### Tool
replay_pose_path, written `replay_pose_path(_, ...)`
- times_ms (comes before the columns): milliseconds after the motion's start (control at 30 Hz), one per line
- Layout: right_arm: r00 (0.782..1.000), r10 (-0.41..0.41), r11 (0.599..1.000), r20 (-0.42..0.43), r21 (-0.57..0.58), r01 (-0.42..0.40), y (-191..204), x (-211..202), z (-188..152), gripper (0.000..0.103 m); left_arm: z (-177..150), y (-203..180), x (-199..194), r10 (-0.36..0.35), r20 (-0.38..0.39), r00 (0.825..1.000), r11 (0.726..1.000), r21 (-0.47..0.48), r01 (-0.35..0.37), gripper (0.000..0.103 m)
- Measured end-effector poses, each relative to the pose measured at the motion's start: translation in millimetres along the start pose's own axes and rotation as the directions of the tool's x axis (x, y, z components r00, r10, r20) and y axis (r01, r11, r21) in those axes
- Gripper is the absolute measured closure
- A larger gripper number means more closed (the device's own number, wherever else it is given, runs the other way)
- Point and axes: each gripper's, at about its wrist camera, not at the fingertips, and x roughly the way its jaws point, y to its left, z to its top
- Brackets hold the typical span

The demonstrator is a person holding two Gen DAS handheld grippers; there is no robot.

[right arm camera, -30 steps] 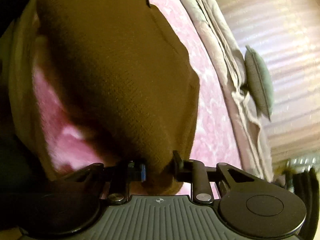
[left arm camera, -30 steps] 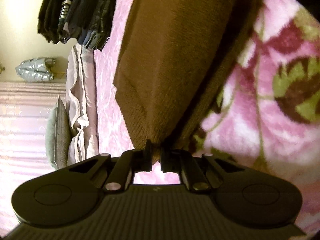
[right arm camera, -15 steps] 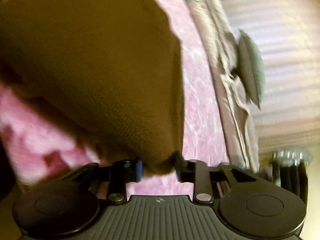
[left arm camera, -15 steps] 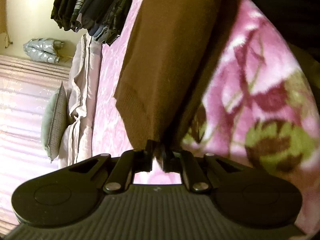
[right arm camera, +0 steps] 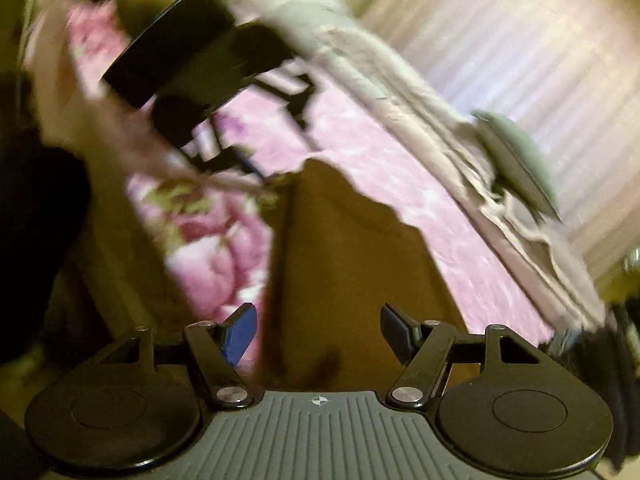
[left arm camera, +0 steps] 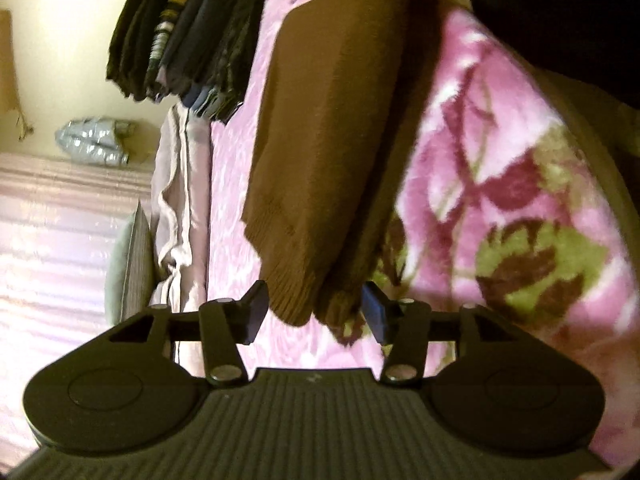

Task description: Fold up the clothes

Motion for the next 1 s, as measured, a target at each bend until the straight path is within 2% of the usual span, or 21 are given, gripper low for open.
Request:
replay_pose_path(100, 0.996, -0.016, 0.994, -0.083, -0.108, 0.007, 15.8, 23.5, -1.6, 0.036, -1.6, -5.1, 5.4, -0.001, 0.013, 1.0, 1.0, 0.029, 0.001, 0.052)
replay_pose_path(200, 0.994, -0.034, 0.989, -0.106, -0.148, 0.018, 17.5, 32.4, -8.9, 0.038, -4.7, -10.4, 12.7, 0.011, 0.031, 0.999, 0.997, 0.075, -0.014, 0.048)
replay_pose_path(233, 0.993, -0.033, 0.988, -0.112, -0.151, 0.016, 14.9, 34.0, -11.3, 0.055, -5.2, -11.6, 14.5, 0.017, 0.04, 0.999, 0.996, 0.087, -0.021, 0.046)
replay_pose_path(300, 0.993, -0.024, 0.988, -0.117, -0.156, 0.005, 10.7, 34.9, -17.9, 0.058, -5.1, -11.6, 17.1, 0.019, 0.048, 0.999, 0.995, 0.102, -0.024, 0.044)
replay_pose_path(367, 0.994, -0.016, 0.989, -0.105, -0.15, 0.0, 6.8, 30.4, -23.1, 0.069, -4.4, -10.0, 20.4, 0.025, 0.056, 0.998, 0.991, 0.127, -0.032, 0.042)
replay_pose_path(433, 0.995, -0.023, 0.99, -0.092, -0.14, 0.01, 4.0, 26.8, -29.9, 0.072, -1.8, -9.4, 24.6, 0.026, 0.057, 0.998, 0.986, 0.163, -0.035, 0.041)
replay_pose_path(500, 0.995, -0.032, 0.993, -0.092, -0.114, 0.022, 0.5, 23.5, -36.8, 0.072, 2.3, -10.2, 29.0, 0.028, 0.061, 0.998, 0.981, 0.192, -0.04, 0.041)
replay_pose_path(567, 0.995, -0.035, 0.996, -0.098, -0.087, 0.027, -2.1, 22.4, -40.5, 0.072, 7.3, -11.6, 34.0, 0.028, 0.063, 0.998, 0.975, 0.217, -0.041, 0.046)
replay_pose_path(600, 0.995, -0.037, 0.997, -0.097, -0.074, 0.03, -2.4, 21.3, -42.6, 0.072, 9.8, -11.9, 36.2, 0.019, 0.051, 0.999, 0.975, 0.218, -0.03, 0.056)
replay_pose_path(633, 0.995, -0.042, 0.997, -0.091, -0.07, 0.036, -1.0, 19.7, -44.0, 0.072, 12.2, -12.3, 38.5, 0.011, 0.039, 0.999, 0.976, 0.218, -0.019, 0.071)
replay_pose_path(667, 0.995, -0.05, 0.997, -0.083, -0.071, 0.044, 1.1, 17.9, -44.8, 0.072, 14.6, -12.5, 40.6, 0.002, 0.028, 1.0, 0.976, 0.218, -0.008, 0.075)
replay_pose_path(800, 0.995, -0.083, 0.994, -0.063, -0.076, 0.078, 13.2, 12.8, -47.3, 0.07, 17.5, -6.2, 39.3, -0.02, 0.005, 1.0, 0.988, 0.156, 0.019, 0.08)
replay_pose_path(900, 0.993, -0.097, 0.994, -0.06, -0.063, 0.094, 18.9, 16.4, -46.0, 0.069, 19.6, 7.2, 36.1, -0.05, -0.001, 0.999, 0.997, 0.064, 0.05, 0.081)
replay_pose_path(1000, 0.994, -0.099, 0.993, -0.05, -0.064, 0.096, 22.1, 21.3, -41.1, 0.053, 20.5, 22.1, 33.3, -0.072, 0.008, 0.997, 0.997, -0.012, 0.072, 0.082)
